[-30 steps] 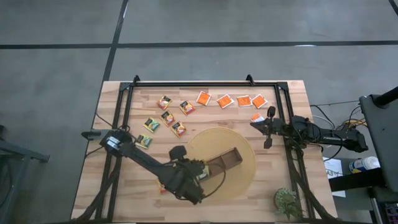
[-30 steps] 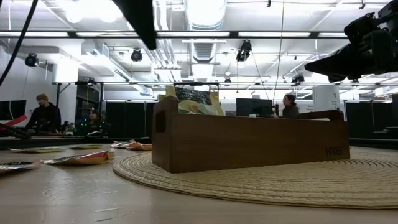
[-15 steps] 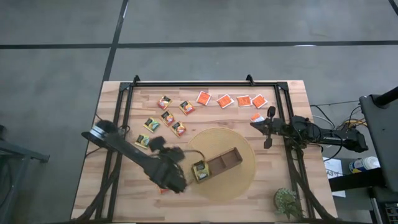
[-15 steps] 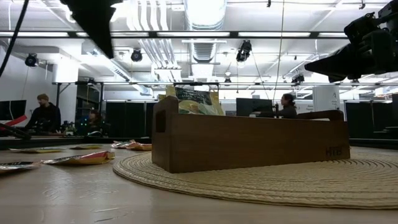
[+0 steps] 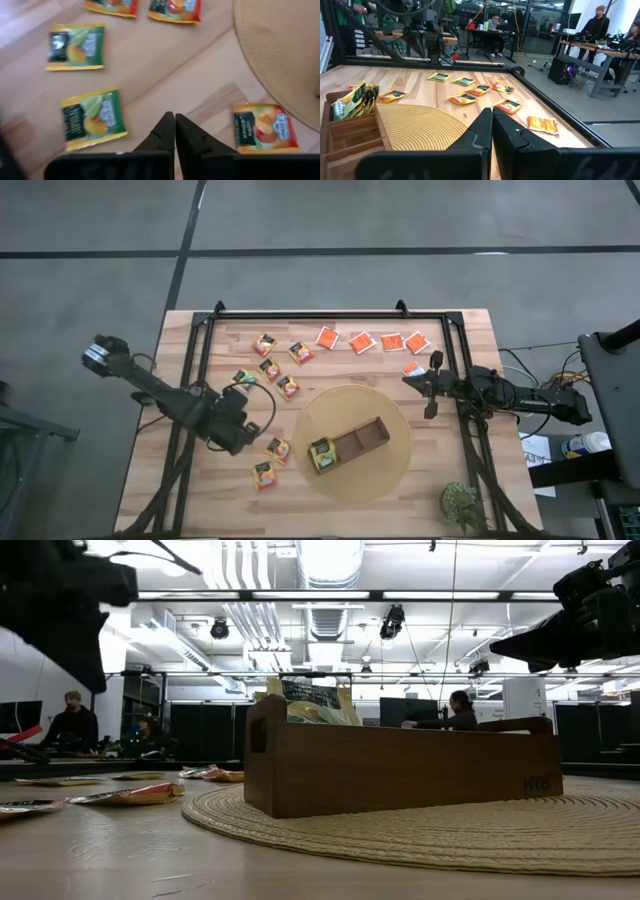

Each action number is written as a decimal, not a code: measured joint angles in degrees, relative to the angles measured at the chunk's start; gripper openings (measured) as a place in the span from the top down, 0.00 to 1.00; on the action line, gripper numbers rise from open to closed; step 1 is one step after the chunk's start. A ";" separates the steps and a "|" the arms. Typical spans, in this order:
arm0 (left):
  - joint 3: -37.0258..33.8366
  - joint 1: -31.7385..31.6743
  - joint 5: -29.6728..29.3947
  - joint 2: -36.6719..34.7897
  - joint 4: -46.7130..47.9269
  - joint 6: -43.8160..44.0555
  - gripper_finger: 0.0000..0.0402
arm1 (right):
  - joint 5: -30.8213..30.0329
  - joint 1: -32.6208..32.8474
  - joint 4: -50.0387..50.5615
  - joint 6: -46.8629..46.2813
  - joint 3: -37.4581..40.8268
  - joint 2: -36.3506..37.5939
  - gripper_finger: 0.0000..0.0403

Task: Pick & Place Tea
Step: Put the green tea bag into the left section of the wooden organizer

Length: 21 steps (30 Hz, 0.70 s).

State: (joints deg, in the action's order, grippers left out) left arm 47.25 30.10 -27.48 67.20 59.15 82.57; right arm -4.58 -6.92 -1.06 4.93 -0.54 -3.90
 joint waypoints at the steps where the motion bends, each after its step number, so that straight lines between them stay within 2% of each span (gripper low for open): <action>1: -1.48 -0.03 0.01 -1.20 -1.45 -0.29 0.96 | 0.02 0.02 0.00 0.00 0.00 0.00 0.98; 9: -6.07 -0.36 1.99 -4.66 -2.63 0.35 0.83 | 0.02 0.02 0.00 0.00 0.00 0.00 0.98; 21: -6.30 -0.54 2.42 -0.46 -0.57 -3.19 0.57 | 0.00 0.02 0.00 0.00 0.00 -0.02 0.98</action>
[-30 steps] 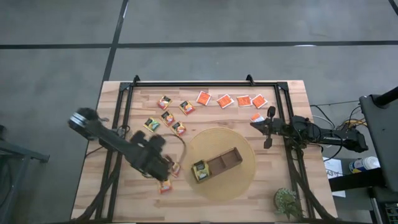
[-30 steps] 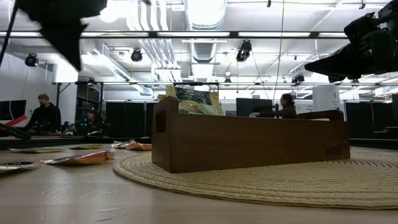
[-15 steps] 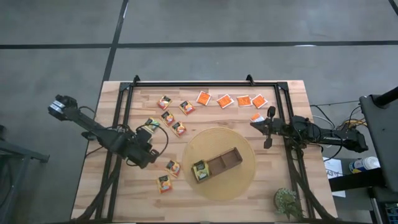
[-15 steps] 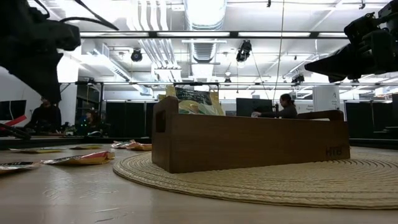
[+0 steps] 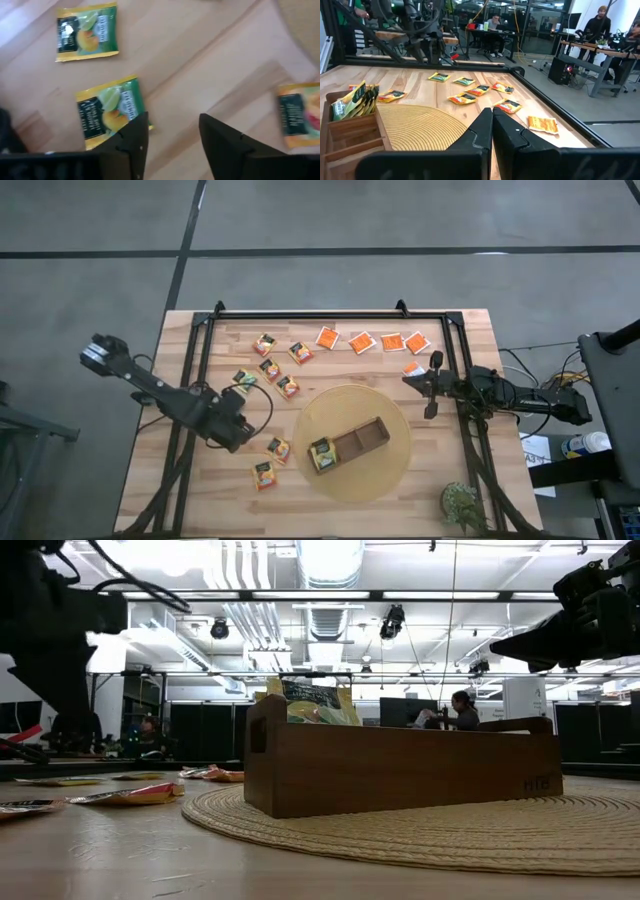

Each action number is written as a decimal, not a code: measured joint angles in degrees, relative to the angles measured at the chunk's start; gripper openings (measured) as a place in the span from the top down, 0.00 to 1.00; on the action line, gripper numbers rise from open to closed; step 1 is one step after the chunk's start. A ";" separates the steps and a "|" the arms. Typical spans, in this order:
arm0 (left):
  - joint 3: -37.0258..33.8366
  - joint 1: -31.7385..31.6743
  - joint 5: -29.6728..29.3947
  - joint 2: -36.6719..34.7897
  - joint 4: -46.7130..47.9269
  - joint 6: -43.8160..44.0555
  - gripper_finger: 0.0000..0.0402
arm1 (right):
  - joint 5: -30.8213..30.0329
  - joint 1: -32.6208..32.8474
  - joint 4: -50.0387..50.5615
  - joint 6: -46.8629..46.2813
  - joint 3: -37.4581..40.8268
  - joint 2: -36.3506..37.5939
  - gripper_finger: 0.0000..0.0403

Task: Pick & Place Tea
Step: Put the green tea bag into the left section of the wooden organizer

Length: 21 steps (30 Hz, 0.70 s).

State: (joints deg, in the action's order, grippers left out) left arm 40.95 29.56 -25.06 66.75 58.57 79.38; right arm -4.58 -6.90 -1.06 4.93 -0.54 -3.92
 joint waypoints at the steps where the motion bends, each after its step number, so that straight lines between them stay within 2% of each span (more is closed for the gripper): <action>1: 0.00 -0.23 -0.08 0.57 0.71 0.36 0.55 | 0.02 0.00 -0.01 0.00 -0.01 0.00 0.98; 9: -0.07 -5.32 -0.72 4.70 6.13 5.30 0.51 | 0.01 -0.02 0.00 0.00 0.00 0.00 0.98; 17: -0.07 -12.42 2.55 5.92 2.98 -0.68 0.51 | 0.00 -0.02 0.00 0.00 -0.02 0.00 0.98; 21: -0.37 -14.05 3.56 5.92 1.04 -2.65 0.51 | 0.00 -0.02 0.00 0.00 -0.01 0.00 0.98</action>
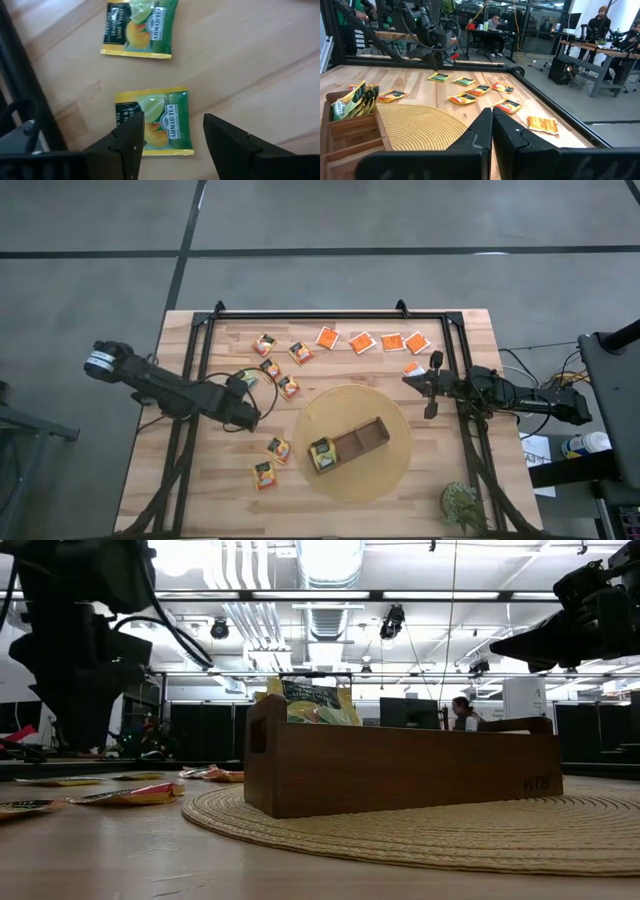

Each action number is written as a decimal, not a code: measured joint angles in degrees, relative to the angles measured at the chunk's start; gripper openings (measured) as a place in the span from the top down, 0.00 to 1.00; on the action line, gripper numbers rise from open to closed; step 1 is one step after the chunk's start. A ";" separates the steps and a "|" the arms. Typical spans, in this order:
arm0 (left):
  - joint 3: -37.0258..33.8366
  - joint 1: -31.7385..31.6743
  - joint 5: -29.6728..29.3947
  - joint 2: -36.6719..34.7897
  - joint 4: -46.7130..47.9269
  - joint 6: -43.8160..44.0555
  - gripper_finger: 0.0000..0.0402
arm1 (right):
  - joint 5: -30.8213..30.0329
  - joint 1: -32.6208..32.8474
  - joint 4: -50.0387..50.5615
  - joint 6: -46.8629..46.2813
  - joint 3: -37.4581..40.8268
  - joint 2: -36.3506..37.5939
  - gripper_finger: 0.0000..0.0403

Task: Pick & Place Tea
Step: Put the green tea bag into the left section of the wooden organizer

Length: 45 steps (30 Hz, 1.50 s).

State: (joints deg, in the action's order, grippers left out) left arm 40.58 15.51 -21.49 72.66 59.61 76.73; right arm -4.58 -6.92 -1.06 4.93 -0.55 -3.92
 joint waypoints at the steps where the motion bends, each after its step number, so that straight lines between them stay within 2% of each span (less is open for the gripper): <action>1: -0.41 -0.22 0.30 0.00 -0.85 -0.27 0.51 | 0.02 0.02 0.00 0.00 0.01 0.00 0.98; 7: -6.20 -1.39 3.51 -0.02 -8.15 -0.97 0.51 | 0.01 0.02 0.00 0.00 0.01 0.00 0.98; 15: -14.68 -2.33 8.09 -0.30 -16.59 2.85 0.54 | 0.02 0.00 -0.01 0.00 -0.01 0.00 0.98; 18: -15.10 -2.29 8.13 -0.24 -17.07 2.60 0.62 | 0.00 0.00 0.00 0.00 0.01 -0.02 0.98; 22: -13.88 -2.27 8.05 -0.22 -17.62 0.25 0.81 | 0.00 0.00 0.00 0.00 0.01 0.04 0.98; 24: -12.28 -2.27 7.36 -0.20 -17.98 -1.81 0.93 | 0.01 0.01 0.00 0.00 0.00 0.04 0.98; 25: -11.19 -2.23 6.16 -0.20 -18.18 -2.68 0.95 | 0.02 0.02 0.00 0.00 0.00 0.04 0.98; 28: -8.01 -1.87 3.80 0.36 -18.20 -6.34 0.96 | 0.00 0.02 0.00 0.00 0.01 0.04 0.98; 36: 6.10 2.08 -6.78 3.20 -22.61 -16.84 0.97 | 0.02 0.02 0.00 0.00 -0.01 0.00 0.98; 39: 12.64 4.24 -9.22 7.19 -22.89 -20.58 0.97 | 0.00 0.00 0.00 0.00 0.01 0.00 0.98; 45: 27.35 7.47 -10.24 18.83 -22.96 -28.51 0.97 | 0.00 0.02 0.00 0.00 -0.01 0.00 0.98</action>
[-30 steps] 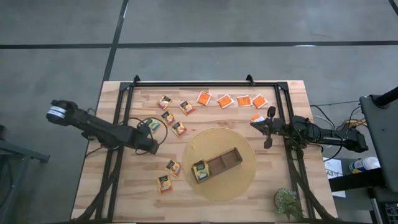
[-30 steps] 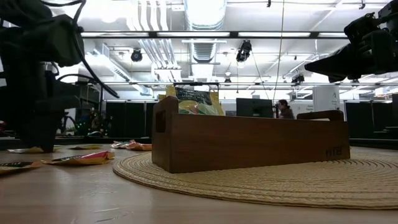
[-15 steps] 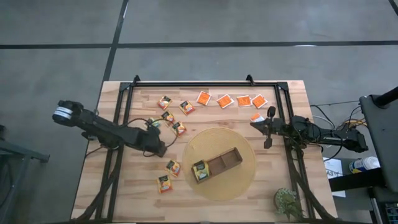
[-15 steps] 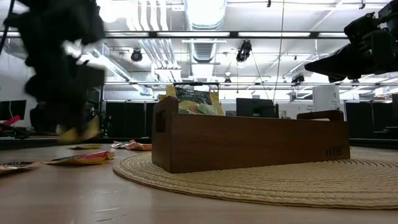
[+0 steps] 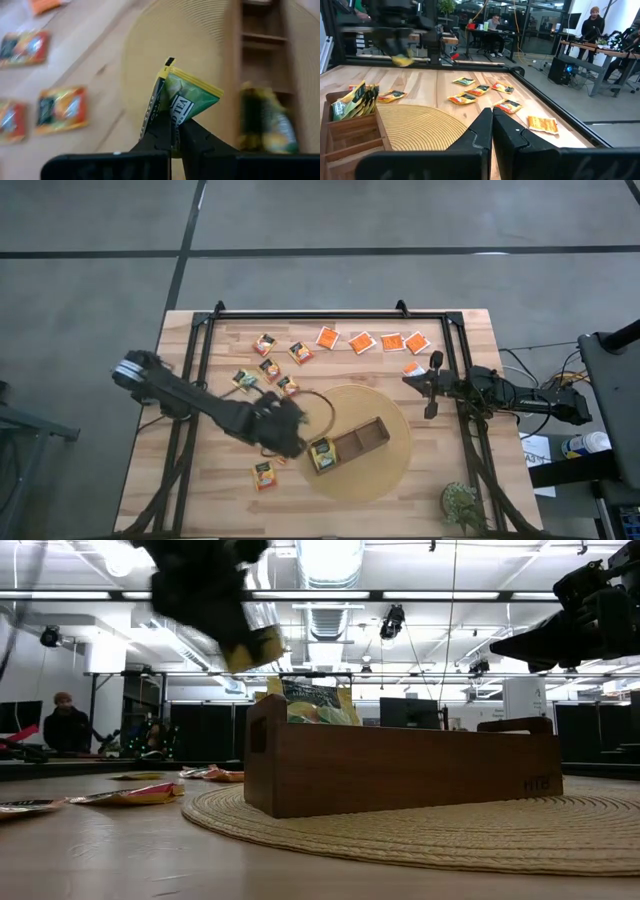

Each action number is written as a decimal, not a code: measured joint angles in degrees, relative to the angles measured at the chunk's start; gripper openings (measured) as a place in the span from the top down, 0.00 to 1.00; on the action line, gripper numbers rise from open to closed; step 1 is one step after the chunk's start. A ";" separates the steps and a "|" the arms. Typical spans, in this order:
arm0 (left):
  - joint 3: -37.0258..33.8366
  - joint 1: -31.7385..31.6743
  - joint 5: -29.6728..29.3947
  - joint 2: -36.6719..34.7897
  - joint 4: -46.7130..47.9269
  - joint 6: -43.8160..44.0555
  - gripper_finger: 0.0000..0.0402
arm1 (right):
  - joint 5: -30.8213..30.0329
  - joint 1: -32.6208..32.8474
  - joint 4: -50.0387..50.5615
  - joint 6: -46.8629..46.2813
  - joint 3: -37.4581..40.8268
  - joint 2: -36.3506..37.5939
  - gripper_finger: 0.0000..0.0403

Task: Pick & Place Tea
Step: Put the green tea bag into the left section of the wooden organizer

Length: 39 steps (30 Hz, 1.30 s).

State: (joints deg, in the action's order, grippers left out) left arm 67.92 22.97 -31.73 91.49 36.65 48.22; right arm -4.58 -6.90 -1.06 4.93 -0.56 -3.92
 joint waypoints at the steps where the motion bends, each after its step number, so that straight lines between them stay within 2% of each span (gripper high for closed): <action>1: 2.33 0.48 0.04 2.11 -0.05 -1.15 0.97 | 0.00 -0.02 0.00 0.00 0.00 0.00 0.98; 6: 15.54 2.22 0.12 12.08 4.15 -5.26 0.97 | 0.02 0.00 0.00 0.00 0.01 0.00 0.98; 12: 31.94 3.41 -1.23 23.77 16.12 -6.54 0.97 | 0.02 0.00 0.00 0.00 0.01 0.00 0.98; 18: 42.39 3.87 -0.56 32.46 23.48 -6.02 0.97 | 0.00 -0.02 0.00 0.00 0.02 0.00 0.98; 23: 45.09 4.34 1.29 35.36 24.96 -4.66 0.97 | 0.01 -0.01 0.00 0.00 0.00 0.00 0.98; 39: 42.49 6.38 3.39 35.03 24.77 1.22 0.97 | 0.00 0.00 0.00 0.00 0.02 0.02 0.98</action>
State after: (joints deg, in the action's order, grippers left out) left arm 110.41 29.36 -28.34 126.52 61.42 49.44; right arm -4.58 -6.90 -1.06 4.93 -0.54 -3.90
